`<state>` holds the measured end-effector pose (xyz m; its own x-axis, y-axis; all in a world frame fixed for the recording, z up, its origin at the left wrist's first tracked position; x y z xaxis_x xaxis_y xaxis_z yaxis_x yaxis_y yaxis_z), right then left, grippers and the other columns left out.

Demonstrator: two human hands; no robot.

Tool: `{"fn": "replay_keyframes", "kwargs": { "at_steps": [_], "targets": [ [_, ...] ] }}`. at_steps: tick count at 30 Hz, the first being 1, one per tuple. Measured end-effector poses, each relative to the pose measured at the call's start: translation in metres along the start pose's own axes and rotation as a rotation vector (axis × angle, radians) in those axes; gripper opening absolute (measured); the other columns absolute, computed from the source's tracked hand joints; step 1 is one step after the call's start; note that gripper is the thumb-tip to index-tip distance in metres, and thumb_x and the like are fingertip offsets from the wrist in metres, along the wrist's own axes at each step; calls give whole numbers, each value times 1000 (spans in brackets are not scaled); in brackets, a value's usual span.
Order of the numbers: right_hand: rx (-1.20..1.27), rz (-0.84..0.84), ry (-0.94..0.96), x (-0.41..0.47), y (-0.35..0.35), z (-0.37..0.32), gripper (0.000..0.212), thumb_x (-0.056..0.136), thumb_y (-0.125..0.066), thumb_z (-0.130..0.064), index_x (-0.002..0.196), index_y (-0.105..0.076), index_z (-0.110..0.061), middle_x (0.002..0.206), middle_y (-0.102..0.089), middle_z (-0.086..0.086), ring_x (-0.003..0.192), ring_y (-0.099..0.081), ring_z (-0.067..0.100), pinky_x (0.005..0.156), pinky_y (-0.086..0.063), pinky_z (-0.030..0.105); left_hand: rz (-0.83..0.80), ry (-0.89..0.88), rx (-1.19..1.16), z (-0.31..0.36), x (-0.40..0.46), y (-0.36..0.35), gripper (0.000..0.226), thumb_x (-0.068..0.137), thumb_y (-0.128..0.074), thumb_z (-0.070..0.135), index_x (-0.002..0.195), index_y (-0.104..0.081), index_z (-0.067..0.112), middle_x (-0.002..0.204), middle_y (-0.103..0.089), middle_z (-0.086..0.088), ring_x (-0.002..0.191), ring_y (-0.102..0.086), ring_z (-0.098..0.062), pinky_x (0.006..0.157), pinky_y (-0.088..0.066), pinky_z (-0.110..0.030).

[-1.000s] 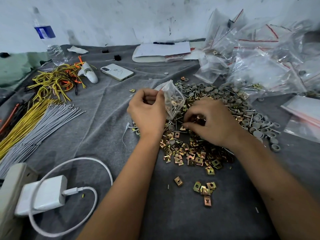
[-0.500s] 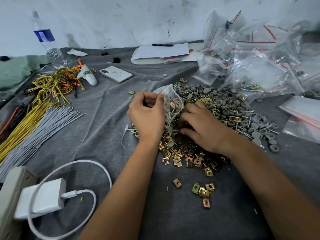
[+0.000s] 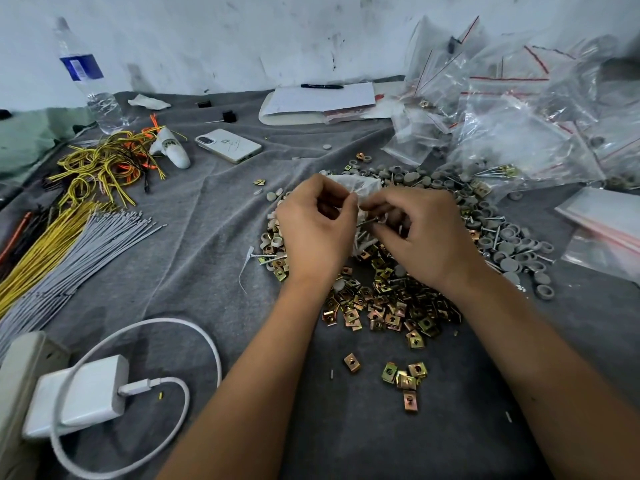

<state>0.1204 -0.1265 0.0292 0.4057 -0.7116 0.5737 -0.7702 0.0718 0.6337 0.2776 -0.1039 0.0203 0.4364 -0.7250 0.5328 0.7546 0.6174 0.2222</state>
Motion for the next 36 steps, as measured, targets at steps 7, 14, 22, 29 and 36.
{"fn": "replay_keyframes", "kwargs": {
  "at_steps": [7, 14, 22, 29, 36],
  "targets": [
    [27, 184, -100, 1, 11, 3, 18, 84, -83, -15, 96, -70, -17, 83, -68, -14, 70, -67, 0, 60, -49, 11, 75, 102, -91, -9, 4, 3, 20, 85, -79, 9, 73, -67, 20, 58, -58, 15, 53, -51, -2, 53, -43, -18],
    [-27, 162, -157, 2, 12, 13, 10, 89, -79, -19, 95, -72, -22, 89, -67, -11, 78, -60, -4, 72, -50, 16, 274, 236, -232, -17, 8, 16, 9, 85, -77, 7, 79, -71, 10, 70, -68, 3, 62, -58, -8, 61, -51, -24],
    [-378, -241, -86, -1, -18, 7, 34, 90, -73, -46, 115, -75, -23, 114, -58, 1, 117, -42, 22, 98, -43, 39, 360, 269, -254, -19, 10, 19, 16, 85, -78, 8, 75, -69, 17, 68, -66, 5, 61, -57, -7, 60, -49, -21],
    [-435, -385, -133, 4, -28, 9, 40, 90, -65, -59, 108, -73, -24, 106, -52, -2, 110, -38, 20, 99, -41, 44, 330, 254, -243, -18, 9, 17, 15, 85, -77, 8, 76, -68, 16, 69, -67, 4, 62, -57, -7, 61, -49, -20],
    [-403, -454, -91, -4, -30, 6, 32, 96, -60, -50, 104, -68, -20, 105, -44, -5, 110, -34, 18, 104, -34, 48, 330, 273, -236, -20, 9, 17, 13, 85, -78, 10, 77, -70, 15, 70, -67, 6, 62, -57, -7, 61, -50, -21]
  ]
}}
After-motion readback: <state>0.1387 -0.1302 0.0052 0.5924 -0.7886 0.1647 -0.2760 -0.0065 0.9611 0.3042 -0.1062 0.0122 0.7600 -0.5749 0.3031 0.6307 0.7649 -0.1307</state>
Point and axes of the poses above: each hand's wrist, its own x-axis towards the middle knuckle, its own y-axis out of the back of the hand, z = x × y, the point moved 4 cm from there along x, towards the middle knuckle
